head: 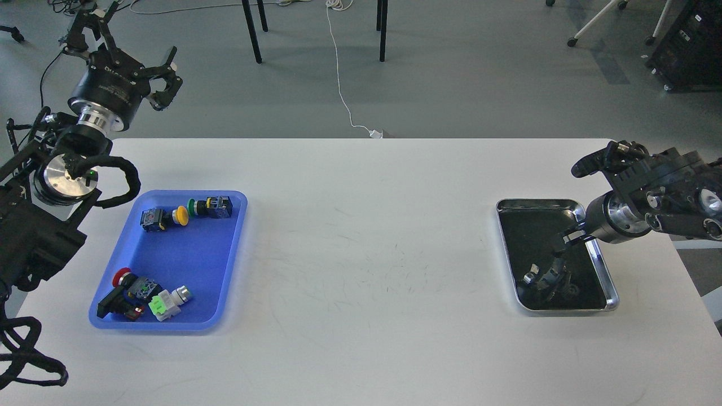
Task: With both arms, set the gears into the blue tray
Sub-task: 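Grasp the small black gear on the metal tray with the right gripper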
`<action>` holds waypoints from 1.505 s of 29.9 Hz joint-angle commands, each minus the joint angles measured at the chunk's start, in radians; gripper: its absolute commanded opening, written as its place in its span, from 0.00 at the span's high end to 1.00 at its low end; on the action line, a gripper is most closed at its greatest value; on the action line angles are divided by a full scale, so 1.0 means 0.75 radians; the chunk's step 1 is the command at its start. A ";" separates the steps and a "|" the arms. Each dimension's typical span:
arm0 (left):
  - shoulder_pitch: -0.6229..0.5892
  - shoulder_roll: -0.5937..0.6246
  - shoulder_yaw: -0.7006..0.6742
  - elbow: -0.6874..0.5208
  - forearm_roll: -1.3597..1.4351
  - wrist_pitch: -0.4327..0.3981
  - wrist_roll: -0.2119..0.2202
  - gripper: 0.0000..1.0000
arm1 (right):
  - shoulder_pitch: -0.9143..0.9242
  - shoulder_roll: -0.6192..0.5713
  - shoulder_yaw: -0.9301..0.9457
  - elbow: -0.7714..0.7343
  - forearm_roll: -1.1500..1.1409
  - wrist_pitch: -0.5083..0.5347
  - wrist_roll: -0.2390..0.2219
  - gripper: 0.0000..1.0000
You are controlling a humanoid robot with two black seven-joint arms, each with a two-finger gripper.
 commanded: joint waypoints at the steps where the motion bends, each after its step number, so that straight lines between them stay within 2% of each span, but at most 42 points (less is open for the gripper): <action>1: 0.002 0.000 0.000 0.000 0.000 0.002 0.000 0.02 | -0.037 -0.002 0.006 -0.015 -0.001 -0.013 0.006 0.49; 3: 0.000 0.000 0.000 0.000 0.000 0.004 0.002 0.02 | -0.055 -0.002 0.010 -0.042 0.001 -0.015 0.010 0.53; 24: 0.015 -0.002 0.000 0.012 0.000 0.004 0.000 0.02 | -0.180 0.000 0.112 -0.109 0.011 -0.046 0.016 0.57; 26: 0.015 -0.002 0.000 0.012 0.000 0.004 0.000 0.02 | -0.194 0.000 0.126 -0.116 0.011 -0.046 0.016 0.62; 29: 0.015 -0.002 0.002 0.012 0.002 0.006 0.002 0.02 | -0.204 0.000 0.132 -0.130 0.011 -0.046 0.016 0.77; 33: 0.015 -0.002 0.002 0.014 0.002 0.006 0.002 0.02 | -0.204 -0.012 0.132 -0.130 0.009 -0.046 0.016 0.90; 40: 0.015 0.000 0.000 0.012 0.000 0.006 0.002 0.02 | -0.072 -0.031 0.153 -0.099 0.001 -0.046 0.018 0.92; 45: 0.013 0.000 0.002 0.012 0.000 0.010 0.002 0.02 | 0.120 0.035 0.253 0.054 0.028 -0.048 0.020 0.92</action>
